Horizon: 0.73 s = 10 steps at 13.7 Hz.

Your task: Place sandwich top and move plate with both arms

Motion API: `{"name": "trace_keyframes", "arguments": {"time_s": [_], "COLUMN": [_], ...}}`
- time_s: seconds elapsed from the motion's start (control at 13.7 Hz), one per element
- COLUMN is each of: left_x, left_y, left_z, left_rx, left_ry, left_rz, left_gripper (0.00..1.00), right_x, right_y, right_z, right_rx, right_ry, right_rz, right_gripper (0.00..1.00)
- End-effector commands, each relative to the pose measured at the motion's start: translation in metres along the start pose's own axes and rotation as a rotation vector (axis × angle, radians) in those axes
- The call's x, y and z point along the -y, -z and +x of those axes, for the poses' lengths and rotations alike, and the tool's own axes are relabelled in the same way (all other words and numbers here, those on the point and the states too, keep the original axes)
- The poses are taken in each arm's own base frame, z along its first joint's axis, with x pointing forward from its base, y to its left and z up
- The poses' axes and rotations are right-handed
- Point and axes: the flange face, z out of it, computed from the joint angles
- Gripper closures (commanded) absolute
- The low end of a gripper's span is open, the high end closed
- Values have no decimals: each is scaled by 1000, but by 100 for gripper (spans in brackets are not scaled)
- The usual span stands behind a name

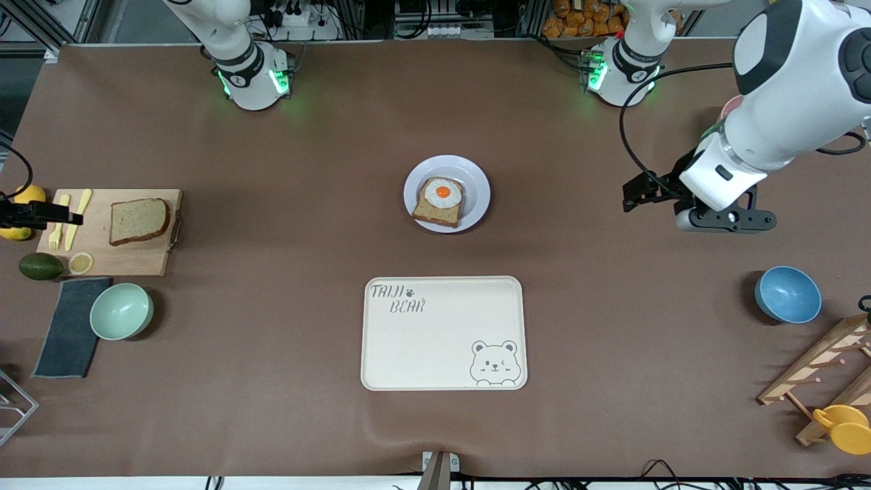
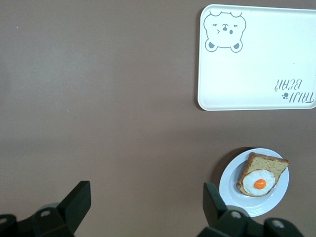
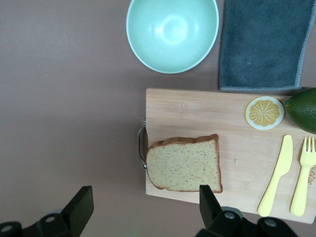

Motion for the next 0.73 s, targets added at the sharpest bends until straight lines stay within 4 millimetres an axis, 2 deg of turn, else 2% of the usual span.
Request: {"name": "trace_keyframes", "arguments": {"time_s": [0.0,0.07,0.44,0.51,0.66], "left_x": [9,9,9,9,10], "left_y": [4,5,0,2,3], "left_z": [1,2,4,4,4], "left_rx": [-11,-12,-4,-7,-9], "left_ry": [20,21,21,20,21], "left_rz": [-14,-14,-14,-15,-15], "left_gripper": [0,0,0,0,0], "right_x": [-28,-38,-80,-89,-101], "right_y": [-20,-33,-91,-102,-119], "right_z": [-3,-6,-25,-28,-32], "right_rx": [-14,-29,-115,-116,-113], "right_ry": [23,36,86,90,69], "right_rz": [37,44,65,83,99], "right_gripper": [7,11,14,21,24]}}
